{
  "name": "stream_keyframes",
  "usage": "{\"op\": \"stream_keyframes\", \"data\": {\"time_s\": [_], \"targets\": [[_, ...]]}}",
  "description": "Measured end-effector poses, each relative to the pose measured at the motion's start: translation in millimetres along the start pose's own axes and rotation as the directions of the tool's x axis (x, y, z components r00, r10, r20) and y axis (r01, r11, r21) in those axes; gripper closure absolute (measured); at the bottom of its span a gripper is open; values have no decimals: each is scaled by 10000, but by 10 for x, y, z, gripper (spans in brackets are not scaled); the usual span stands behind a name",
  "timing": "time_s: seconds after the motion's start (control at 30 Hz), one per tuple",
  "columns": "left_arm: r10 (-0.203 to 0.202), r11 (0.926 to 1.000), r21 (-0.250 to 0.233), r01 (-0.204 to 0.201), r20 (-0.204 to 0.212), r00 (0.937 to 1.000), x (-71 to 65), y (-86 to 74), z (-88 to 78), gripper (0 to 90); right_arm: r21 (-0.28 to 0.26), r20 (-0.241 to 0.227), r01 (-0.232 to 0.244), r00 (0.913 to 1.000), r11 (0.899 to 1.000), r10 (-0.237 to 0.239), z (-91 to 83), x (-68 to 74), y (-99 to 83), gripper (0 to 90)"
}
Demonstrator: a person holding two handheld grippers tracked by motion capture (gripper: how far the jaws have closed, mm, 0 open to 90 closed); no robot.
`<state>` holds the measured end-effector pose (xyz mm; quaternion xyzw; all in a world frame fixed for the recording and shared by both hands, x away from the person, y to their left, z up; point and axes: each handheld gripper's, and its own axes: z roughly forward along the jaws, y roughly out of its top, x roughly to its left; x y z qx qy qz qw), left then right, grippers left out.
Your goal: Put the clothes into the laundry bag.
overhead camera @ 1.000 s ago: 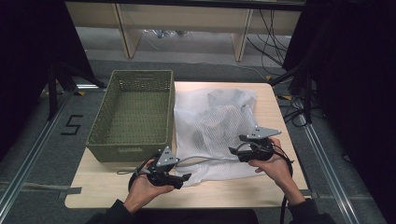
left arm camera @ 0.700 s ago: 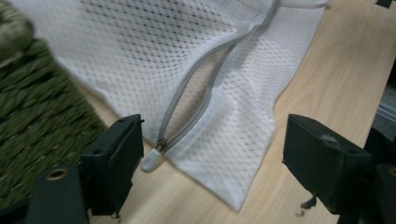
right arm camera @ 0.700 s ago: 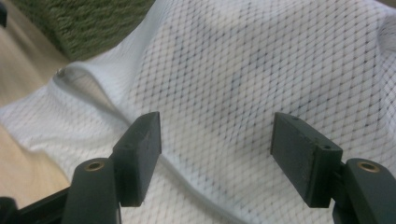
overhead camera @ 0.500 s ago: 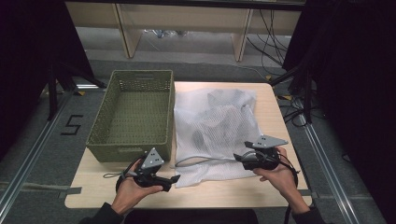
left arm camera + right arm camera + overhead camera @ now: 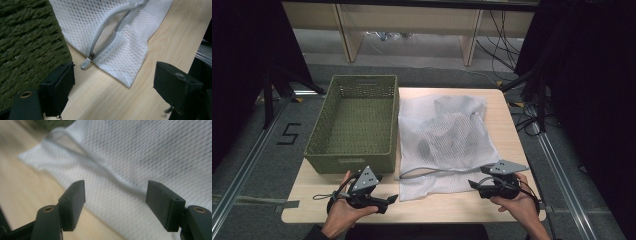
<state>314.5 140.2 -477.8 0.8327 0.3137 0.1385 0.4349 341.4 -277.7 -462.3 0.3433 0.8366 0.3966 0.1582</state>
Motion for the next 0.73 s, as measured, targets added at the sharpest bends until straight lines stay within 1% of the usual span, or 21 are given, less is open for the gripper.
{"op": "stream_keyframes", "data": {"time_s": [0.03,0.07,0.1,0.13,0.17,0.2,0.23,0.3,0.33,0.37,0.4,0.43,0.47,0.5,0.53,0.57,0.6,0.63,0.67,0.7,0.73], "targets": [[-121,9999,-79,122,34,9999,-27,-5,5,176,50,216,163,9996,9999,-164,-17,23,-23,329],[18,10000,42,-18,-9,10000,-38,-2,-7,178,151,127,281,9995,9995,-282,-23,40,-40,327],[124,9999,53,-124,-58,9999,-55,4,-15,178,249,19,144,9999,9996,-144,-32,65,-56,327],[-49,9997,-218,51,97,9999,-76,3,-6,182,292,47,27,10000,9996,-29,-51,94,-73,327],[219,9997,-104,-218,54,9997,-67,16,-33,199,198,58,353,9994,9992,-355,-54,92,-84,327],[177,9995,-259,-174,118,9998,-79,25,-37,207,286,105,242,9996,9993,-245,-69,120,-100,327],[305,9992,-274,-303,81,9995,-70,30,-40,206,326,44,343,9994,9989,-345,-67,127,-114,327],[92,9994,-324,-92,-24,10000,-78,28,-30,201,457,51,478,9988,9978,-481,-65,133,-138,327],[-7,9995,-328,9,79,10000,-86,35,-28,200,488,99,406,9991,9980,-411,-65,140,-147,327],[80,9994,-324,-76,119,9999,-85,45,-31,200,508,99,405,9991,9979,-410,-61,137,-150,327],[86,9986,-531,-76,182,9998,-88,48,-19,200,478,168,492,9986,9976,-501,-60,128,-152,327],[443,9988,-219,-440,126,9989,-61,60,-41,200,421,224,533,9983,9977,-543,-64,122,-146,327],[434,9986,-296,-432,68,9990,-63,57,-33,200,372,207,377,9990,9986,-385,-70,122,-144,327],[139,9988,-473,-130,190,9997,-83,50,-20,200,310,241,415,9988,9987,-422,-74,118,-140,327],[166,9993,-337,-158,246,9996,-72,52,-32,200,281,297,310,9991,9991,-318,-81,124,-138,327],[-78,9993,-368,86,218,9997,-72,46,-34,200,288,230,373,9990,9989,-380,-76,124,-137,327],[-185,9987,-471,197,260,9995,-64,46,-32,200,360,232,370,9990,9987,-379,-72,135,-138,327],[-137,9991,-394,140,69,9999,-51,47,-43,200,365,258,443,9986,9984,-452,-65,142,-138,326],[-291,9984,-484,296,98,9995,-54,43,-37,200,381,225,512,9984,9980,-521,-58,144,-138,326],[-37,9990,-443,45,183,9998,-30,42,-40,200,402,194,409,9989,9984,-417,-58,151,-138,326],[-234,9987,-455,241,145,9996,-40,35,-32,200,393,215,438,9988,9983,-446,-59,151,-136,326]]}}
